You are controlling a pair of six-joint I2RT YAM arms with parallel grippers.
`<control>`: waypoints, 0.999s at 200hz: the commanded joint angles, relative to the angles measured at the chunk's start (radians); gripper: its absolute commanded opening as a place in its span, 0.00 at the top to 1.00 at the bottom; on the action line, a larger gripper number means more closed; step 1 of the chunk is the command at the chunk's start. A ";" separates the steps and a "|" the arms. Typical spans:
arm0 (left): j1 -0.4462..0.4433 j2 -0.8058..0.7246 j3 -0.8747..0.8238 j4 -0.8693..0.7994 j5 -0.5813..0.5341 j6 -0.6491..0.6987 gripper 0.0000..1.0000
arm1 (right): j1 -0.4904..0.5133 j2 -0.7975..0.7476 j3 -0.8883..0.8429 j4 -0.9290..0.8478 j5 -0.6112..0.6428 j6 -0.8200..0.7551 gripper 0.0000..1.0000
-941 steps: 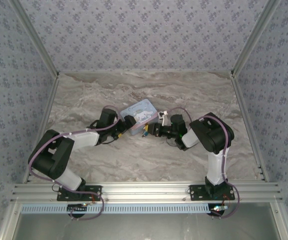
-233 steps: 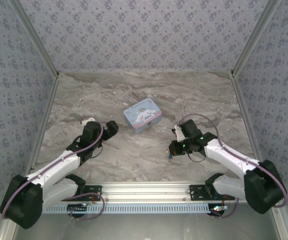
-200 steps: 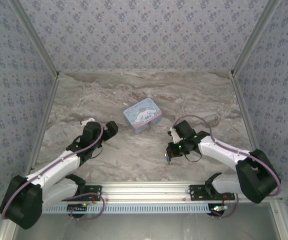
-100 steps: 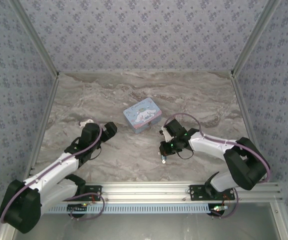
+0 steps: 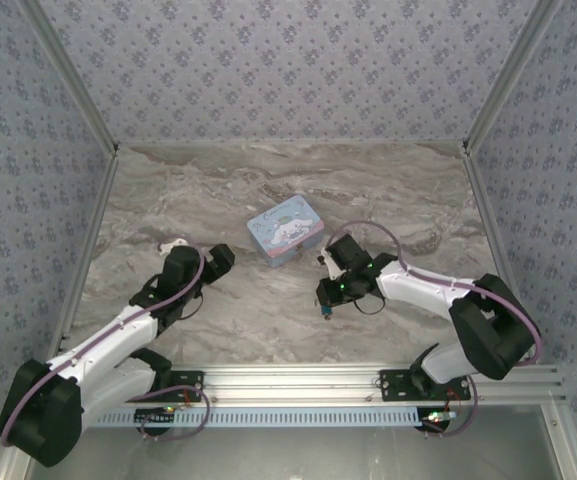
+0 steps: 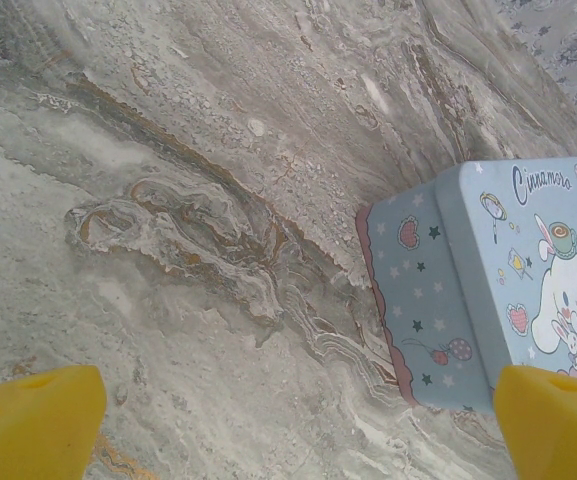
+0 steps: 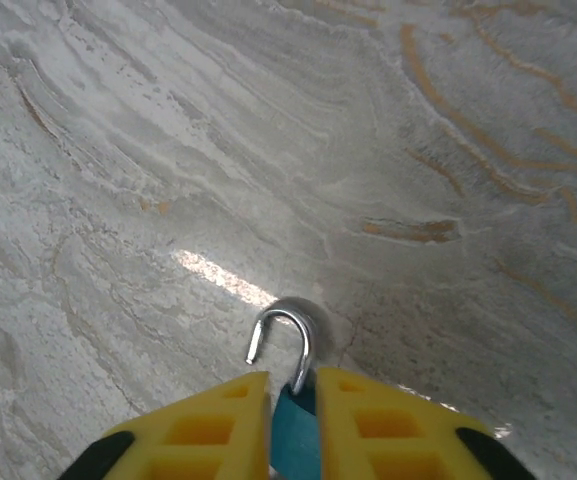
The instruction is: Unlock the padlock with the key
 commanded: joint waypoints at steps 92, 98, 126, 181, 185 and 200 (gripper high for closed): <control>0.005 -0.064 0.081 -0.136 -0.084 0.097 0.01 | -0.147 -0.295 0.066 -0.095 0.150 -0.123 0.59; 0.006 -0.070 0.091 -0.150 -0.096 0.111 0.01 | -0.162 -0.321 0.064 -0.090 0.156 -0.134 0.58; 0.021 -0.089 0.157 -0.219 -0.161 0.197 0.01 | -0.239 -0.449 0.048 -0.040 0.173 -0.179 0.40; 0.087 -0.092 0.256 -0.240 -0.253 0.349 0.01 | -0.431 -0.675 -0.054 0.114 0.165 -0.215 0.00; 0.088 -0.092 0.257 -0.231 -0.259 0.367 0.01 | -0.445 -0.685 -0.064 0.121 0.162 -0.216 0.00; 0.089 -0.099 0.251 -0.176 -0.271 0.459 0.01 | -0.499 -0.713 -0.100 0.156 0.137 -0.231 0.00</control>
